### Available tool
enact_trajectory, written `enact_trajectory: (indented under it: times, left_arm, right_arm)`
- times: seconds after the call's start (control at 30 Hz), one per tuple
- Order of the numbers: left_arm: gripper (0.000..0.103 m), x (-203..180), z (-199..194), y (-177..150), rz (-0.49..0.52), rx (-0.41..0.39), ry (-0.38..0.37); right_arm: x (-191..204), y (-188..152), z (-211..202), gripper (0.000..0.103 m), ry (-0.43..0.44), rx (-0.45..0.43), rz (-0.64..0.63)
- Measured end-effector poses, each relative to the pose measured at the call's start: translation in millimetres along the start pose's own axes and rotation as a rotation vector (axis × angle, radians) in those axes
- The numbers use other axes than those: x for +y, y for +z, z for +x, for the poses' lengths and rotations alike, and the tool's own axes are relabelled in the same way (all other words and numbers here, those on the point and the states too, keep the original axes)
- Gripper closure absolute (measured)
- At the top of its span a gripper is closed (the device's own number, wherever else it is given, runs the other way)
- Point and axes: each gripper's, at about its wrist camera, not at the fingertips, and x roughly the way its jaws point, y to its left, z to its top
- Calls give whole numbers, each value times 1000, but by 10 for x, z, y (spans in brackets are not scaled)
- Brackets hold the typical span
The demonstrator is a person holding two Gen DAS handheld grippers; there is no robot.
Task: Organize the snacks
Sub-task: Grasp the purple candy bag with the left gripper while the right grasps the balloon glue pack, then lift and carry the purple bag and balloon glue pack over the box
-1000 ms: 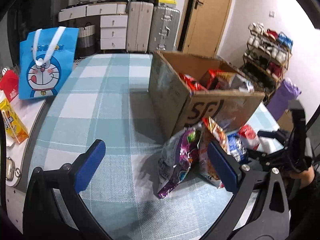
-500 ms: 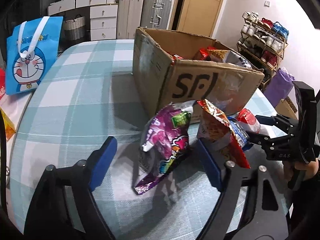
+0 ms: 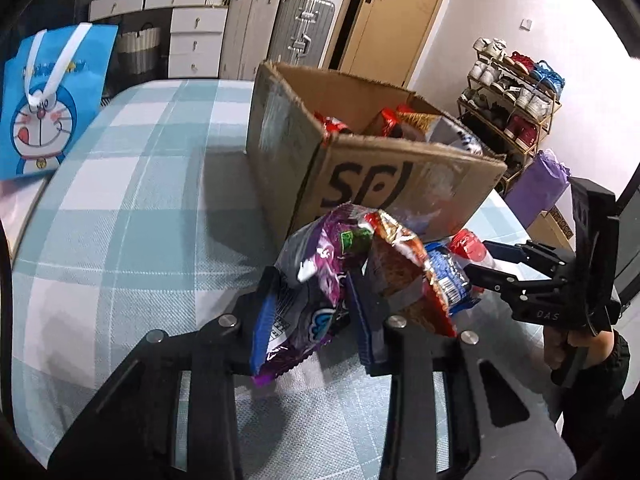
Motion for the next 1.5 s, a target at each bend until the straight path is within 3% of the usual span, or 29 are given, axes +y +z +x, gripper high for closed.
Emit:
enact_trajectory:
  times: [0.3,0.4,1.5]
  left_arm:
    - [74,-7,-172,47,10,-41,3]
    - [87,-1,-210,56,14,-50,-2]
    - [89,-14,-942,194,24,-208,-31]
  right_arm:
    - [-4,11,28,54,5,5,-5]
    - [11,5,20,59,6,0,-14]
    - [34,122,-453,60,8,-130,-21]
